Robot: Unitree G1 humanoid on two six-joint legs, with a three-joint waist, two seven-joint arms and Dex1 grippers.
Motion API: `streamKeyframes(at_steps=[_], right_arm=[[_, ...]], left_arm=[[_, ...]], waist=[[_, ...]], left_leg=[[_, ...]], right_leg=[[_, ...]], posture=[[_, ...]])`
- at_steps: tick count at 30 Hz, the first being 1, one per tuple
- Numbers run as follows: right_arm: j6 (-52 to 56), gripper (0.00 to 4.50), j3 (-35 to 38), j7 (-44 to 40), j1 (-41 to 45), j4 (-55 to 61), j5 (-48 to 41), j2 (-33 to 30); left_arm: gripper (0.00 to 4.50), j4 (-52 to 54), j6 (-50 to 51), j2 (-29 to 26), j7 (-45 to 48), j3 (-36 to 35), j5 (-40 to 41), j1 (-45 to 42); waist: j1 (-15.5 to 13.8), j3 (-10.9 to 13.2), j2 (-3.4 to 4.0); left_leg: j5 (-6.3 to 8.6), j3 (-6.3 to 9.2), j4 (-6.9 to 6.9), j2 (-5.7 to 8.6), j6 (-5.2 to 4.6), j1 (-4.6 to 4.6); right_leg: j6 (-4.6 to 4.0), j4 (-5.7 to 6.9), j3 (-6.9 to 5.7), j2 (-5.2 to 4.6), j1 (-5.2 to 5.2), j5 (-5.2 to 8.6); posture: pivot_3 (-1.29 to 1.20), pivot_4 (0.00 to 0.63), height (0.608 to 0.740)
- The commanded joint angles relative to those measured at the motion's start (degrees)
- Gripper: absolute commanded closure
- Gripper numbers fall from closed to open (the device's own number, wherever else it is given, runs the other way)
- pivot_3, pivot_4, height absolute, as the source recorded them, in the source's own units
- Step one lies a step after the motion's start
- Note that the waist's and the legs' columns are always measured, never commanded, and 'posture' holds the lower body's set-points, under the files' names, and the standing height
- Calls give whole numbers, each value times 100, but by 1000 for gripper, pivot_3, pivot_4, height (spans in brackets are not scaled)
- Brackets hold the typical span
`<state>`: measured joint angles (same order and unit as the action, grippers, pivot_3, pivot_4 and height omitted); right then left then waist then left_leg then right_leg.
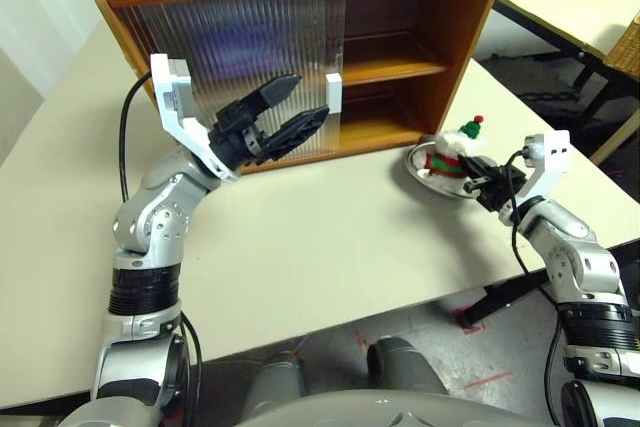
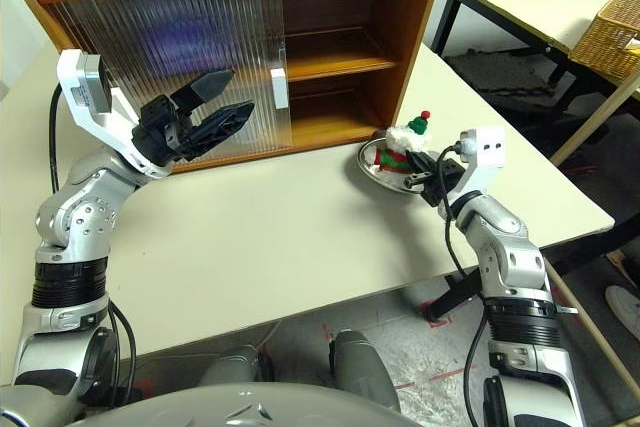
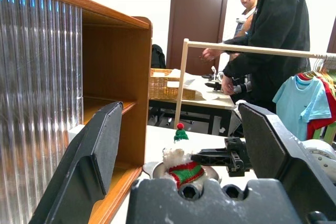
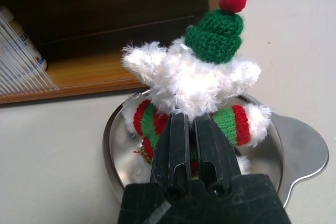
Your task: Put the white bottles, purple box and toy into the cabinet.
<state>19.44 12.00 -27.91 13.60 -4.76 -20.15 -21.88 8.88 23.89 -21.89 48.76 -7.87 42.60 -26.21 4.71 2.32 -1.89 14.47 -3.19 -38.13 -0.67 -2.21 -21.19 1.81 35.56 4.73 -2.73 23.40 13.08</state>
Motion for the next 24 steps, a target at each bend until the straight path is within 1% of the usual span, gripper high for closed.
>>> streamKeyframes(at_steps=[1,6,9,16,24], right_arm=[[-145,4470,95,3,90,14,9,-82],[-253,4470,173,35,194,211,-45,-117],[-213,4470,227,63,412,362,-113,-164],[-95,4470,220,73,1105,462,-165,-263],[27,4470,36,-29,2203,202,-118,-296]], left_arm=[[0,54,-45,0,37,70,-50,-48],[0,7,-46,33,57,97,-53,-98],[0,-19,-49,37,72,101,-59,-114],[0,-22,-51,55,78,101,-61,-99],[0,61,-57,43,38,71,-76,38]], waist=[[3,0,0],[15,0,0],[31,0,0],[41,0,-1],[43,-1,-1]], left_leg=[[0,0,0,0,0,0],[0,-1,-1,0,0,0],[0,-2,-1,0,0,0],[0,-6,-2,-1,0,2],[-1,-9,-3,-1,-1,2]], right_leg=[[0,0,0,0,0,0],[1,1,1,0,0,-1],[1,1,2,0,0,-1],[3,4,7,2,0,-2],[4,3,12,2,2,-5]], posture=[[-12,0,740],[-24,0,740],[-27,0,740],[-17,0,740],[-4,0,740]])
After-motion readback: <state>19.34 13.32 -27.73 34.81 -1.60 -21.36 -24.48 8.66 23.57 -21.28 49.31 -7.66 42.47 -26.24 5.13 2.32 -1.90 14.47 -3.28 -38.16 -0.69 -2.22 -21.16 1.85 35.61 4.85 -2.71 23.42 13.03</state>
